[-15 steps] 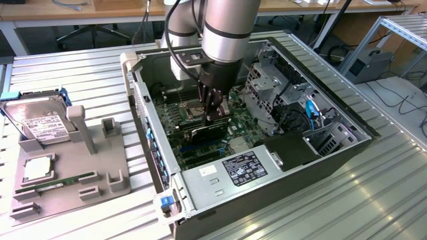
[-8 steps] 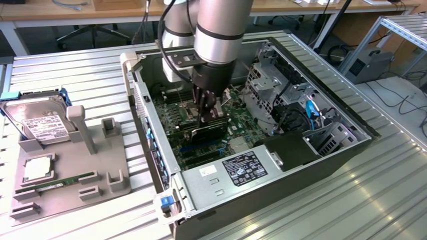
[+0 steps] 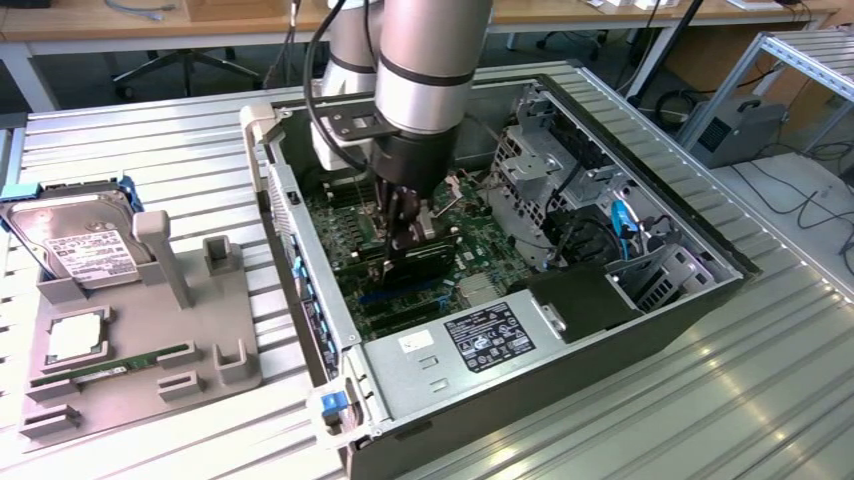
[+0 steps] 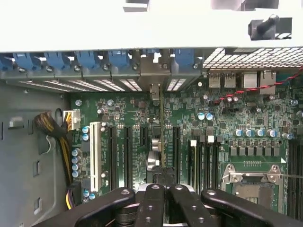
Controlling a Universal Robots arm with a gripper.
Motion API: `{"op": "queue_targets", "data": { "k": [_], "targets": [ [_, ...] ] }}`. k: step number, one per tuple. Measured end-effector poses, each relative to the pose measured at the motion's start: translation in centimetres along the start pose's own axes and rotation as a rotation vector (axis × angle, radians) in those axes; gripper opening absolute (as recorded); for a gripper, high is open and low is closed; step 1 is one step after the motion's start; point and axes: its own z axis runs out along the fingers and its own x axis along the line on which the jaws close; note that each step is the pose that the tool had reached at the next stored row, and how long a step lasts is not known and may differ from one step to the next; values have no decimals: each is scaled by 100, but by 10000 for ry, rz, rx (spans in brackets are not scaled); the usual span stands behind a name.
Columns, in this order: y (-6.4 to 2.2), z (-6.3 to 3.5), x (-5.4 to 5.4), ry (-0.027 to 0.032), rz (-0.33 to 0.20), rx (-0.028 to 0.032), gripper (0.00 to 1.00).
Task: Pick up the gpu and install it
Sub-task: 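Press down on the gpu until it lock into place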
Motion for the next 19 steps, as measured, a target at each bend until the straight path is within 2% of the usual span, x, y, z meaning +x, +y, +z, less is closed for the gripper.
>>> {"op": "queue_targets", "data": {
  "k": [11,17,19],
  "targets": [
    [114,53,-3,10,1,2,11],
    [116,53,-3,15,0,1,11],
    [117,20,-2,19,0,3,11]
  ]
}}
